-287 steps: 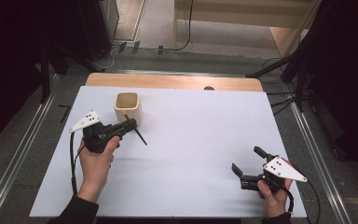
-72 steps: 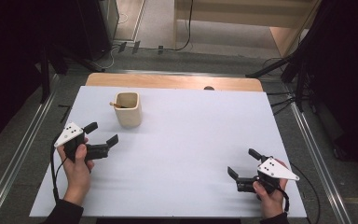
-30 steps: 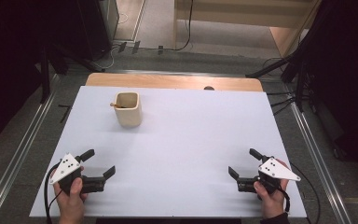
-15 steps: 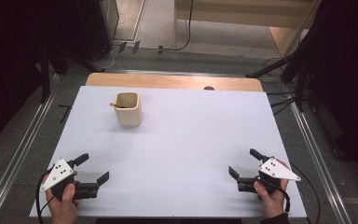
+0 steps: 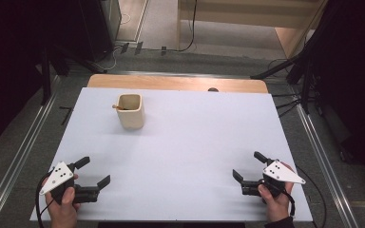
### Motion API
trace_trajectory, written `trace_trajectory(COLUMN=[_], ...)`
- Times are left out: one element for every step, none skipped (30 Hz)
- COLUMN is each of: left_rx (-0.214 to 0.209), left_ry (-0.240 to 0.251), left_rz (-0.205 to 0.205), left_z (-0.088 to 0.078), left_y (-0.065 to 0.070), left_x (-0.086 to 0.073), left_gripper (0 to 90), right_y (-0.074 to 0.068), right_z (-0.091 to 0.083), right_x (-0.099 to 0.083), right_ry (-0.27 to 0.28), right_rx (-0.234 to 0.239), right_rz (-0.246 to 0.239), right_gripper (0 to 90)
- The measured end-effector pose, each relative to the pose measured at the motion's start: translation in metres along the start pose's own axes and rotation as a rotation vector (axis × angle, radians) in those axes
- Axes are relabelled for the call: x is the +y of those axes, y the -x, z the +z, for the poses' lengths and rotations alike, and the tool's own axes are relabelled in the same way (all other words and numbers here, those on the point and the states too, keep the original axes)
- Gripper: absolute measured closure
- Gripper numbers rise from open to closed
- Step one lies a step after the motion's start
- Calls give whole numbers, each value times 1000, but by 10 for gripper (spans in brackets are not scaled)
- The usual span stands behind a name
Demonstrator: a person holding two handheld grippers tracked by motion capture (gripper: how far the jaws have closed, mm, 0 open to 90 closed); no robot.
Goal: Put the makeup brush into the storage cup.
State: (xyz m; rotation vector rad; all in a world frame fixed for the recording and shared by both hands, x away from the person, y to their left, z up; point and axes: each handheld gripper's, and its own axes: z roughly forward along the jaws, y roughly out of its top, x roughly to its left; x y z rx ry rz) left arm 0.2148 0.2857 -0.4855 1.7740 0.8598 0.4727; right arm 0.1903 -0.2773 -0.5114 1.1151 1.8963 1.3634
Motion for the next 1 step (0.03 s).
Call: trace_trajectory(left_rx=[-1], left_ry=[1], left_rz=[2], left_z=[1], left_y=[0], left_x=[0], left_gripper=[0], right_y=[0], right_z=[0], right_x=[0], right_ry=[0], right_rx=[-1], right_rz=[0], right_gripper=[0])
